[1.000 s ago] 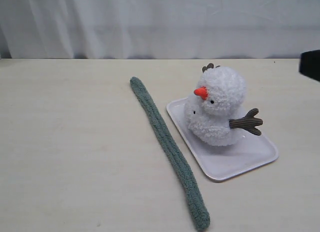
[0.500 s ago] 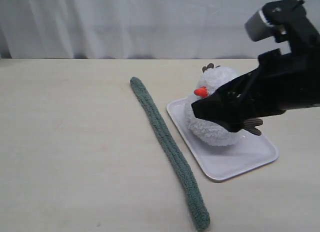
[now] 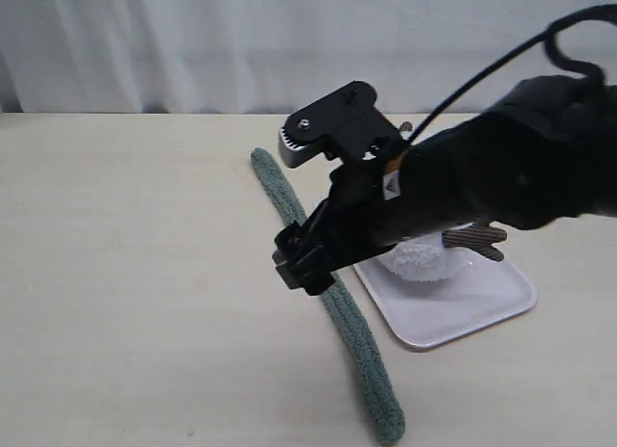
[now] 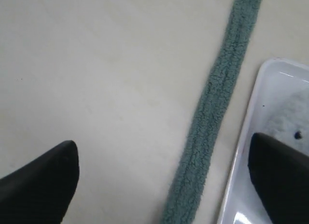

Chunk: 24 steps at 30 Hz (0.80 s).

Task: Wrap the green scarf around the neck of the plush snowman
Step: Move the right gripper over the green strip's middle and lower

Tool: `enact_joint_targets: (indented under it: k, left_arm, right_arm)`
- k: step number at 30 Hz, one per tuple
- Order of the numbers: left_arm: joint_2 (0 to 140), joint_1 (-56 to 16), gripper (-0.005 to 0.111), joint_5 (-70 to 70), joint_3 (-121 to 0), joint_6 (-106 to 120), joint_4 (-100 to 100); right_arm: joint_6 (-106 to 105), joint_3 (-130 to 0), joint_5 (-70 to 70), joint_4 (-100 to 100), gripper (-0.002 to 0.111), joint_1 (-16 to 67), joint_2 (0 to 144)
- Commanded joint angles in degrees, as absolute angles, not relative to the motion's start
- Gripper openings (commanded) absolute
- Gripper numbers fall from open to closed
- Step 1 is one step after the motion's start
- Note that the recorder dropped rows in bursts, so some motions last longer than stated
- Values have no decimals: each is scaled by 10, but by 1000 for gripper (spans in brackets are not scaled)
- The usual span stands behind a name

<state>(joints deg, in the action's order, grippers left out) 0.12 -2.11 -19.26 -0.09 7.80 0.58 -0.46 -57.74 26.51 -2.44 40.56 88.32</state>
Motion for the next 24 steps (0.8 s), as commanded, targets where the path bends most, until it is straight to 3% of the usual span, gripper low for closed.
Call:
enact_joint_targets:
  k: [1, 9, 24]
  left_arm:
    - [0, -27, 0, -185, 0, 77, 6]
    - [0, -27, 0, -185, 0, 77, 6]
    - [0, -27, 0, -185, 0, 77, 6]
  right_arm:
    - [9, -643, 314, -39, 88, 409, 959]
    - [36, -722, 378, -88, 69, 406, 1073]
    - [98, -812, 378, -105, 68, 387, 1186]
